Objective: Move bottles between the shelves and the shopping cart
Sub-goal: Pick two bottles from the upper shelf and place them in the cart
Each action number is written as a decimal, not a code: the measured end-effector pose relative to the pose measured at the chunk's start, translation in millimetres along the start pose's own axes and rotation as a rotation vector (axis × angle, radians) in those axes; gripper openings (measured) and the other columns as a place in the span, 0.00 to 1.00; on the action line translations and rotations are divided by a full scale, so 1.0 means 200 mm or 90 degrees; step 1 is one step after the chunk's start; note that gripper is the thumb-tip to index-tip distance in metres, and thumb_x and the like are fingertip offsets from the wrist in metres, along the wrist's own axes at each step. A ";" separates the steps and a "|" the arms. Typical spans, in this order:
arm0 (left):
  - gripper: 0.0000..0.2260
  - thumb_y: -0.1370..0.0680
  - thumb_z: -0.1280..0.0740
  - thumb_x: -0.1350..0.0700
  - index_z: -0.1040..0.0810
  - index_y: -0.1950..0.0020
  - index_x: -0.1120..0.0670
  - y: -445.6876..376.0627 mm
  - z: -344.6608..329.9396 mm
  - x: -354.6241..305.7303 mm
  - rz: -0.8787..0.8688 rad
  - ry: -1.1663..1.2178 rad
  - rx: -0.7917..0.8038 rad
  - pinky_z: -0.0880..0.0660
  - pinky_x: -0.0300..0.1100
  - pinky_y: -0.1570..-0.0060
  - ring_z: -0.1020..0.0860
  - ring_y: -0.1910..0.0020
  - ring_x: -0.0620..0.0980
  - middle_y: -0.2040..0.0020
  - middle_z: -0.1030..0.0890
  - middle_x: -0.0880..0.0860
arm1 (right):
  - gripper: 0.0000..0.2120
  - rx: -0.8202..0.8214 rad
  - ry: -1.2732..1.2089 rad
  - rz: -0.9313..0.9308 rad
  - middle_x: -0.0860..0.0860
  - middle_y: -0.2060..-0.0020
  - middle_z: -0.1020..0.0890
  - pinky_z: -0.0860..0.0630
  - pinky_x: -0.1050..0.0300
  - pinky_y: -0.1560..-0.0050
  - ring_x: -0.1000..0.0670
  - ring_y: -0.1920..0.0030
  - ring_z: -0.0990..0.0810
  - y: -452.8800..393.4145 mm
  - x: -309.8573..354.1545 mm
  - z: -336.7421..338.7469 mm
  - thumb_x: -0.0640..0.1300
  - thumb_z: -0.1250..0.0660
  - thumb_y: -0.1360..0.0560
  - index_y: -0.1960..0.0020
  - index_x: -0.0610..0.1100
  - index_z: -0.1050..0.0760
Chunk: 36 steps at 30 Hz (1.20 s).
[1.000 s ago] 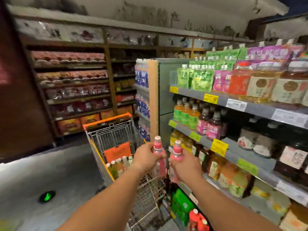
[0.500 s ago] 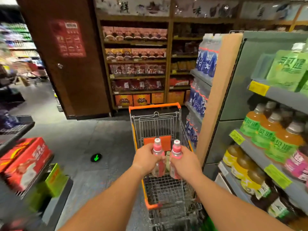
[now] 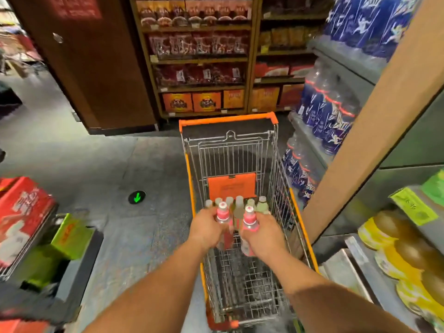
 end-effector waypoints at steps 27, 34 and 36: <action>0.07 0.24 0.30 0.59 0.23 0.47 0.56 -1.59 -0.87 1.40 0.410 -0.002 -0.144 0.32 0.34 0.64 0.26 0.60 0.48 0.60 0.23 0.49 | 0.13 0.226 0.283 0.079 0.48 0.41 0.22 0.30 0.60 0.46 0.46 0.40 0.25 -1.64 -0.81 -1.76 0.43 0.42 0.20 0.38 0.45 0.26; 0.04 0.24 0.34 0.52 0.21 0.54 0.51 -1.67 -0.89 1.51 0.446 -0.060 -0.114 0.19 0.44 0.54 0.18 0.56 0.52 0.54 0.16 0.52 | 0.14 0.292 0.220 0.009 0.48 0.39 0.26 0.25 0.51 0.43 0.45 0.41 0.23 -1.66 -0.89 -1.91 0.42 0.41 0.21 0.35 0.47 0.29; 0.11 0.22 0.35 0.57 0.23 0.40 0.52 -1.67 -0.91 1.51 0.444 0.008 -0.110 0.20 0.46 0.48 0.18 0.49 0.54 0.46 0.18 0.54 | 0.13 0.234 0.168 -0.017 0.48 0.43 0.25 0.25 0.53 0.50 0.44 0.44 0.22 -1.65 -0.89 -1.87 0.42 0.39 0.22 0.37 0.48 0.28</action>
Point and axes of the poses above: each hand's wrist, its own y-axis away from the middle knuckle, its own z-axis out of the back of the hand, x = y × z, the point moved 8 cm from there along -y, towards the middle knuckle
